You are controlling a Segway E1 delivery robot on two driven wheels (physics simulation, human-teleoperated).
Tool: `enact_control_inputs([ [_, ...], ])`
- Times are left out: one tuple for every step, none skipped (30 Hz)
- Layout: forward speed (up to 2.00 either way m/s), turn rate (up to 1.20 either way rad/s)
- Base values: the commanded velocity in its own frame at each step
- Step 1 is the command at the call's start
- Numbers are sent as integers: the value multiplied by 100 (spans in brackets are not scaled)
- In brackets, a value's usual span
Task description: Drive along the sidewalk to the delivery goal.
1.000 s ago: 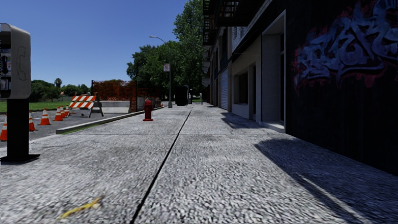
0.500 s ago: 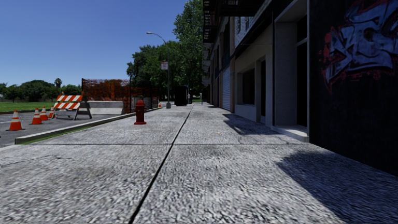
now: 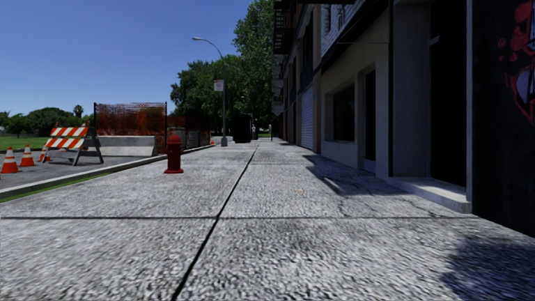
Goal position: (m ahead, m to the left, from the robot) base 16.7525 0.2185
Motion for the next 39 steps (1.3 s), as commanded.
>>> enact_control_inputs([
  [200, 0],
  [200, 0],
  [200, 0],
  [200, 0],
  [200, 0],
  [200, 0],
  [200, 0],
  [200, 0],
  [200, 0],
  [200, 0],
  [200, 0],
  [200, 0],
  [200, 0],
  [200, 0],
  [200, 0],
  [200, 0],
  [200, 0],
  [200, 0],
  [200, 0],
  [200, 0],
  [200, 0],
  [200, 0],
  [200, 0],
  [200, 0],
  [200, 0],
  [200, 0],
  [200, 0],
  [200, 0],
  [200, 0],
  [200, 0],
  [200, 0],
  [200, 0],
  [200, 0],
  [200, 0],
  [200, 0],
  [200, 0],
  [200, 0],
  [200, 0],
  [200, 0],
])
